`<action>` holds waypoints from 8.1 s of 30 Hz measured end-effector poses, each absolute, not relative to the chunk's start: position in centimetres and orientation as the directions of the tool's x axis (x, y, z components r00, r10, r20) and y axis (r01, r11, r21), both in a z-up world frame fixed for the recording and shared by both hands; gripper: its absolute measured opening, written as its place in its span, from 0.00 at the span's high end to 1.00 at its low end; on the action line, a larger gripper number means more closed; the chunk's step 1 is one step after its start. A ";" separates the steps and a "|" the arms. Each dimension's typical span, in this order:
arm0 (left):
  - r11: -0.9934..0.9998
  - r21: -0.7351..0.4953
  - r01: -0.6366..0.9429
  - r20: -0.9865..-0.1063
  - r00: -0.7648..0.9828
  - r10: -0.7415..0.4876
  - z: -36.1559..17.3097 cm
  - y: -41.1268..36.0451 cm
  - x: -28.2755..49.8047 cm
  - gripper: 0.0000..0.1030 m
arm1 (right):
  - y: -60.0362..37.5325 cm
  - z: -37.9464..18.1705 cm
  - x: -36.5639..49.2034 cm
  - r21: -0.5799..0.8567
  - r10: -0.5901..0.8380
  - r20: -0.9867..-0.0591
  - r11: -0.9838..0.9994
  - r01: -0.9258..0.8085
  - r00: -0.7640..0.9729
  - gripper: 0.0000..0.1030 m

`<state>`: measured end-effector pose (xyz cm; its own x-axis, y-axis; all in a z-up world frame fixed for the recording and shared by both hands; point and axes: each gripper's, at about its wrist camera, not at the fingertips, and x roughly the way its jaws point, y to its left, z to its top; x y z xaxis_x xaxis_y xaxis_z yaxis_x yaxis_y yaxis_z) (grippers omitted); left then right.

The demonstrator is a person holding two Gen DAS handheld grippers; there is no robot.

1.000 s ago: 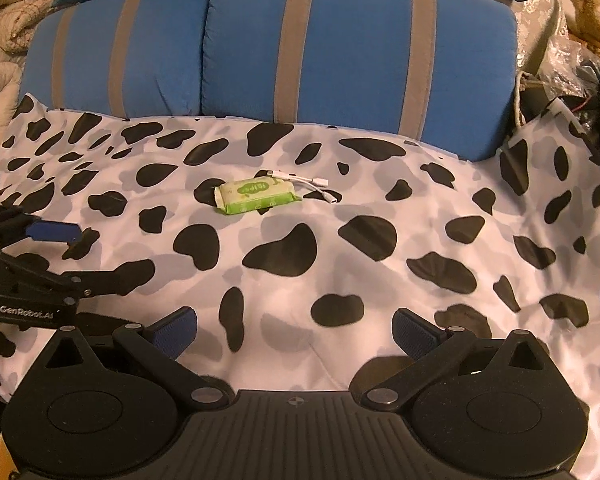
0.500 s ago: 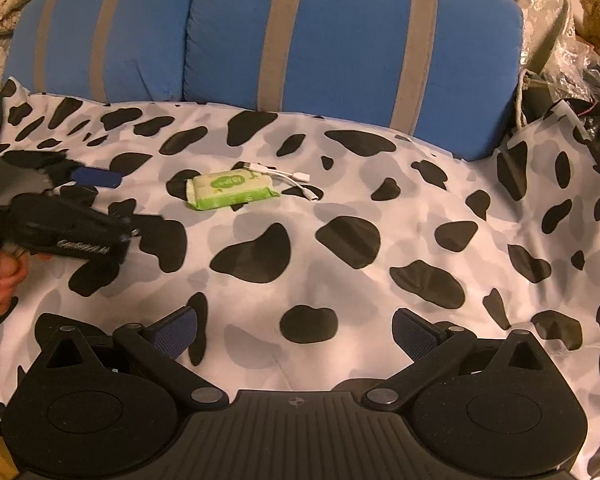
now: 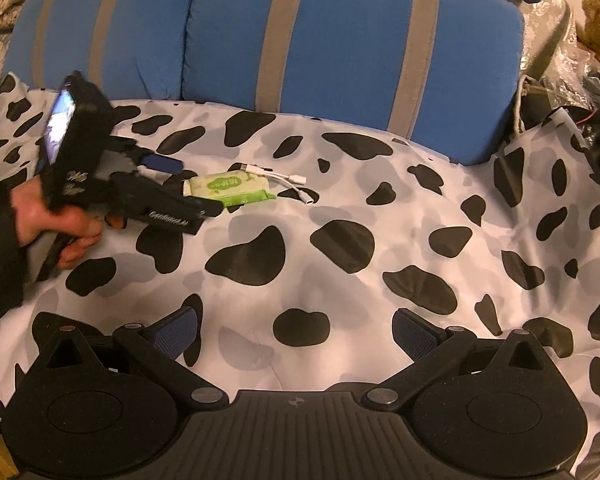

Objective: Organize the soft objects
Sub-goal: 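Grasp the wipes packet with the left gripper and lift it, then move the right gripper over the white cable adapter while the left gripper holds the wipes packet, then grasp the white cable adapter with the right gripper and lift it, then carry the wipes packet with the left gripper while the right gripper carries the cable to the box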

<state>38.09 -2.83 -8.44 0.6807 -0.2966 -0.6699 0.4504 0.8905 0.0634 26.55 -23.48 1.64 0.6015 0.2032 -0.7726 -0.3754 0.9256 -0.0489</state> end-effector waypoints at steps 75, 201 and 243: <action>0.992 -0.090 0.085 -0.777 0.617 -0.123 0.9 3.2 21.5 0.55 | -16.2 -0.4 29.2 -0.196 0.209 -0.682 0.871 -0.450 0.700 0.00; 0.957 -0.084 0.276 -0.840 0.498 -0.217 0.2 0.1 16.1 0.55 | -21.2 1.7 23.4 0.095 0.336 -0.802 0.888 -0.450 0.493 0.94; 0.952 -0.101 0.290 -0.844 0.481 -0.236 -0.4 -4.1 3.9 0.55 | -22.4 3.3 8.7 0.191 0.416 -0.809 0.855 -0.482 0.416 0.94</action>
<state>3.90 -4.11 -0.43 0.4812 -0.2364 -0.8441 0.2896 0.9517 -0.1015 8.67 -22.38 3.33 0.4162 0.4157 -0.8087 -0.4824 0.8548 0.1912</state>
